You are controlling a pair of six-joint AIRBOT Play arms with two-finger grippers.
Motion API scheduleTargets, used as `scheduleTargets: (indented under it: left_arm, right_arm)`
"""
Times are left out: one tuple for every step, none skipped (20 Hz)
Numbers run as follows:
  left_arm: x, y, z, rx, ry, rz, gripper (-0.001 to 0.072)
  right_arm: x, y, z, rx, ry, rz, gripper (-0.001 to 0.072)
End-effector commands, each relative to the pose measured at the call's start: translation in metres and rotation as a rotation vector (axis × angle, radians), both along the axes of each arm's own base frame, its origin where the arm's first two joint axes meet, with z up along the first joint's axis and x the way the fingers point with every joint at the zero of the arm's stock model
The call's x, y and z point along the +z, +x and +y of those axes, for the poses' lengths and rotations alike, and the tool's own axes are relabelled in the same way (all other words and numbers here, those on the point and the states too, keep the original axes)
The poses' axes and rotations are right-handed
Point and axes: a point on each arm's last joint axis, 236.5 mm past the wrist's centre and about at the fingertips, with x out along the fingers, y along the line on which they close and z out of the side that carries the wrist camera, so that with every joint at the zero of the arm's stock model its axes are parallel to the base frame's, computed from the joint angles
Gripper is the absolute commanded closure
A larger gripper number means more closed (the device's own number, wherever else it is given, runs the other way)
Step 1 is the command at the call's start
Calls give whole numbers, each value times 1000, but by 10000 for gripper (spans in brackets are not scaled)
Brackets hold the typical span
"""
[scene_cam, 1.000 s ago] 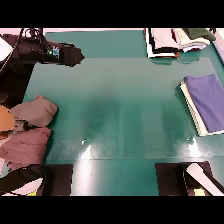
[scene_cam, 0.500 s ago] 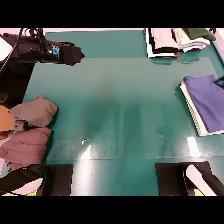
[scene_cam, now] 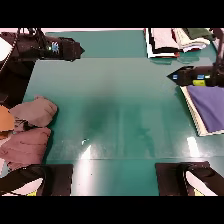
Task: Fold the shirts.
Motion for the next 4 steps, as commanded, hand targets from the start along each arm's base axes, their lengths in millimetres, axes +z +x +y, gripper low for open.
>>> scheduleTargets:
  left_arm:
    - [4,3,0,6,-9,-15,684]
    - [4,3,0,6,-9,-15,684]
    - [4,3,0,6,-10,-15,684]
    - [4,3,0,6,-10,-15,684]
  right_arm:
    - [5,-6,24,67,4,-29,695]
    - [5,-6,24,67,4,-29,695]
    - [5,-7,24,68,4,-28,695]
    - [5,-7,24,69,4,-26,694]
